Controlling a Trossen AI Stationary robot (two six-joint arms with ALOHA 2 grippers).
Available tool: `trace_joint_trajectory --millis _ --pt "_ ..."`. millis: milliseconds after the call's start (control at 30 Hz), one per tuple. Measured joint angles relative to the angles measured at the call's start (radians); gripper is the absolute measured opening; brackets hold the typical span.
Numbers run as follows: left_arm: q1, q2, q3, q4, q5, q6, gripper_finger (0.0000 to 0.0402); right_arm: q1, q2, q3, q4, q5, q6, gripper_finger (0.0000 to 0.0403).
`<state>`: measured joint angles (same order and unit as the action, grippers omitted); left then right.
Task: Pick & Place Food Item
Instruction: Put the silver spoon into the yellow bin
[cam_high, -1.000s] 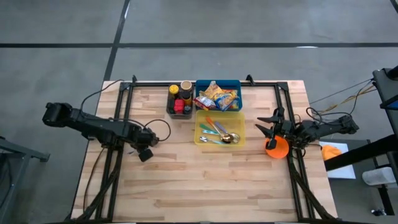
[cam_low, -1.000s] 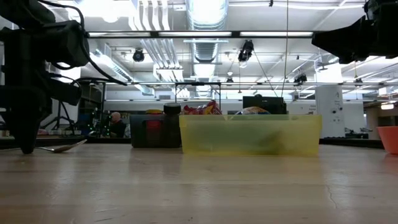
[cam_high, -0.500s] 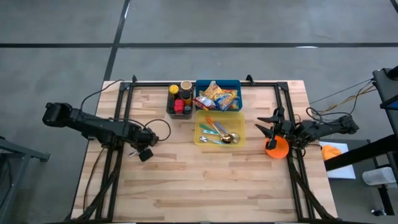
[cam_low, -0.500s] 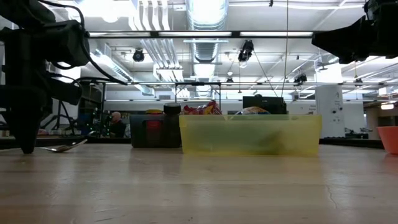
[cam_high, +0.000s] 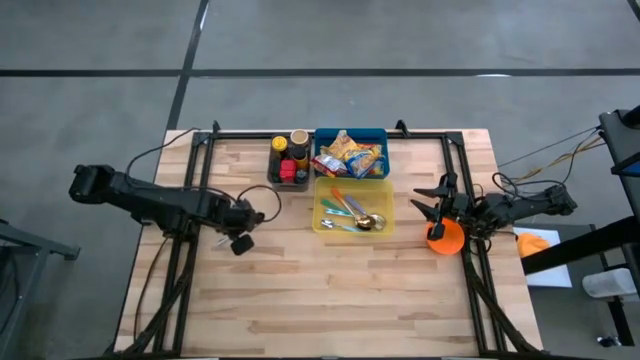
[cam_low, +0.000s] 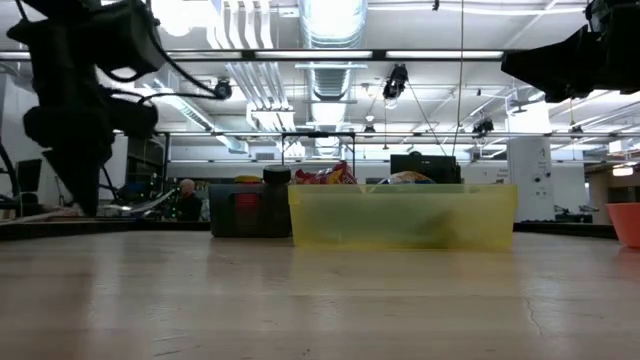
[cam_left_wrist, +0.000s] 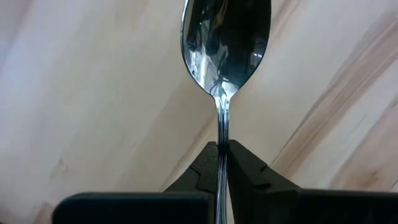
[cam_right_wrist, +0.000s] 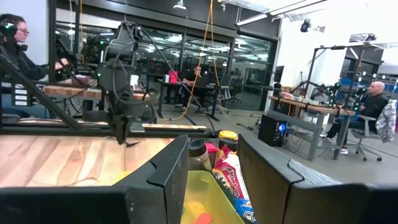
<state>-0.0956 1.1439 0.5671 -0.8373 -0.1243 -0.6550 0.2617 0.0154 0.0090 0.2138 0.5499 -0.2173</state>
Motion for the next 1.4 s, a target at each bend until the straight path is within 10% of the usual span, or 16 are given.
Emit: trace_joint_trajectory --millis 733,1400 --pt "0.011 0.028 0.256 0.382 -0.229 0.342 0.0015 0.0 0.0 0.0 0.0 0.0 0.0 0.0139" --pt "0.114 0.446 0.474 0.821 -0.138 0.701 0.0015 0.0 0.0 0.0 0.0 0.0 0.0 0.0139"
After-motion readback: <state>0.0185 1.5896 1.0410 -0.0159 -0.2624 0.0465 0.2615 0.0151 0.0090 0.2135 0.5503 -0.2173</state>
